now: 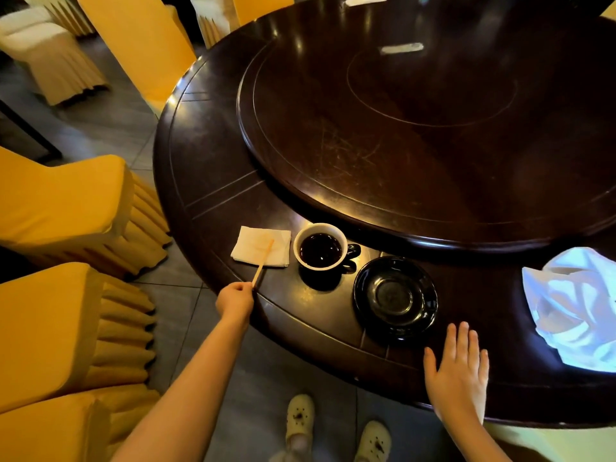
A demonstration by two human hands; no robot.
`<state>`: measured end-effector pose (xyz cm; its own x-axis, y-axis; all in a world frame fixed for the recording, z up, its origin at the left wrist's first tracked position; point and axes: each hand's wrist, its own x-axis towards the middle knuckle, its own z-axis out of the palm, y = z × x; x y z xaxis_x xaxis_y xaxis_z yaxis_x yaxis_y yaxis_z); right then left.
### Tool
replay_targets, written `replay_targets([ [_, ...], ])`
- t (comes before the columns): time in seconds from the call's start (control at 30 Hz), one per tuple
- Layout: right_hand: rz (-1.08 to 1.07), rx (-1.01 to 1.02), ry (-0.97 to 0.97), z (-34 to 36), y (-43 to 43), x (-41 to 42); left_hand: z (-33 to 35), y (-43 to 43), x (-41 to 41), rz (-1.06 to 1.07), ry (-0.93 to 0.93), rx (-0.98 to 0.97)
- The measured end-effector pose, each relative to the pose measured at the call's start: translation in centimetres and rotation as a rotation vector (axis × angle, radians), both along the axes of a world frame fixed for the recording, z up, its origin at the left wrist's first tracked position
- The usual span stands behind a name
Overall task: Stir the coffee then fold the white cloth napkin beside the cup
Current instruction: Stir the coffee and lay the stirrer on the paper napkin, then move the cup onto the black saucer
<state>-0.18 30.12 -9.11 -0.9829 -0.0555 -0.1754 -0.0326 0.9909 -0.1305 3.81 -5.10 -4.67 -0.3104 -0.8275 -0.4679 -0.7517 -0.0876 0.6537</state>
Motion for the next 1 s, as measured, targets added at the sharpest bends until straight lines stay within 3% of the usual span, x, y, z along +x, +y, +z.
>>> replay_targets([
  [0.3, 0.010, 0.003, 0.011, -0.2, 0.1, 0.0, -1.0, 2.0, 0.5, -0.172, -0.130, -0.358],
  [0.4, 0.009, -0.032, 0.022, 0.0, 0.2, -0.1, -1.2, 4.0, 0.8, -0.430, -0.024, -0.593],
  [0.47, -0.002, -0.057, -0.013, 0.6, 0.1, -0.5, -2.0, 5.9, 0.8, -0.668, 0.046, -0.632],
  [0.53, -0.053, -0.103, -0.021, 1.8, -0.3, -1.5, -3.2, 7.7, 0.9, -0.823, -0.015, -0.625],
  [0.67, -0.158, -0.338, 0.109, 5.0, -2.1, -4.4, -4.8, 8.9, 1.0, -0.884, -0.181, -0.658],
  [0.8, 0.179, -0.485, 0.096, 7.7, -6.3, -7.6, -4.9, 9.0, 1.0, -0.893, -0.229, -0.665],
  [0.9, 0.456, -0.428, -0.081, 7.8, -10.1, -10.2, -4.7, 9.1, 1.0, -0.892, -0.237, -0.673],
  [1.0, 0.592, -0.342, -0.195, 7.5, -13.2, -12.5, -4.7, 9.0, 0.9, -0.896, -0.248, -0.668],
])
